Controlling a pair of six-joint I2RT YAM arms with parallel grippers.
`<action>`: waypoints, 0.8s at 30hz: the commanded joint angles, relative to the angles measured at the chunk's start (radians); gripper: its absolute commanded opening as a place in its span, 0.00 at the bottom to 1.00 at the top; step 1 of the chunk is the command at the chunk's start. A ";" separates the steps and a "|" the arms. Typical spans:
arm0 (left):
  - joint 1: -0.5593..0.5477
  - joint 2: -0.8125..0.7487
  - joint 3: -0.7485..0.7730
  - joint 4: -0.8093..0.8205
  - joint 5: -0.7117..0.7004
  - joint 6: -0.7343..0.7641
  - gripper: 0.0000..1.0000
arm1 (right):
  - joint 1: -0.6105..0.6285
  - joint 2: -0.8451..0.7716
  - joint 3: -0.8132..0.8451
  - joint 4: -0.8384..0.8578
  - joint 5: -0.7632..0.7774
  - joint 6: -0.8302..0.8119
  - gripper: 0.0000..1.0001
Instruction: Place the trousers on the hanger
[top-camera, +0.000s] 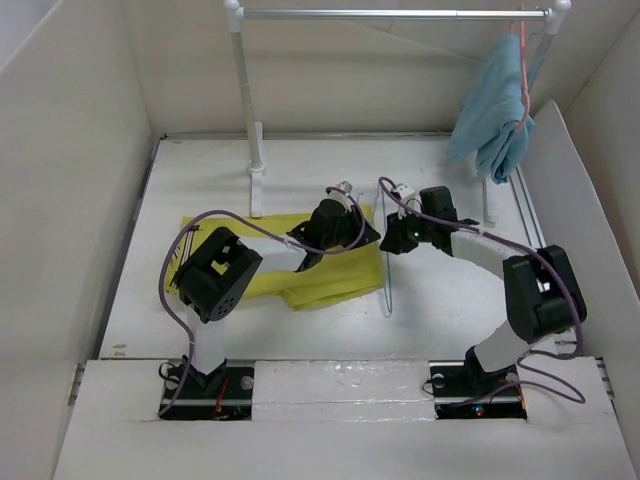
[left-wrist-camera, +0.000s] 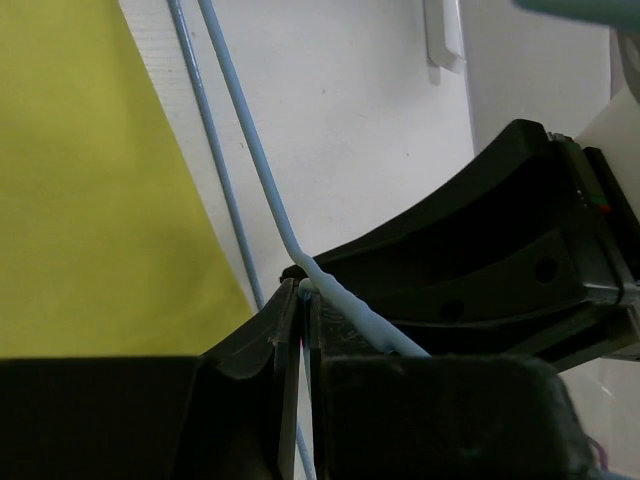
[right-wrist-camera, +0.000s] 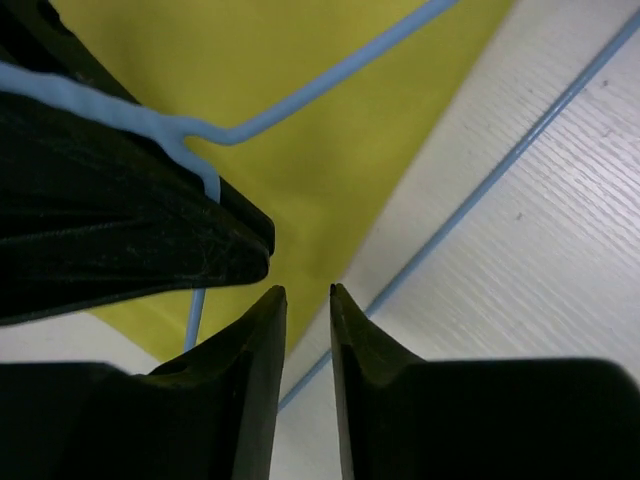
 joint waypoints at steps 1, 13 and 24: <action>-0.002 0.014 0.013 -0.042 -0.049 0.081 0.00 | 0.029 0.041 0.017 0.184 -0.018 0.068 0.31; -0.002 0.024 0.032 -0.091 -0.060 0.098 0.00 | 0.098 0.132 0.013 0.191 0.140 0.116 0.55; 0.028 0.007 0.009 -0.130 -0.096 0.121 0.00 | 0.019 0.031 -0.024 0.266 0.000 0.160 0.00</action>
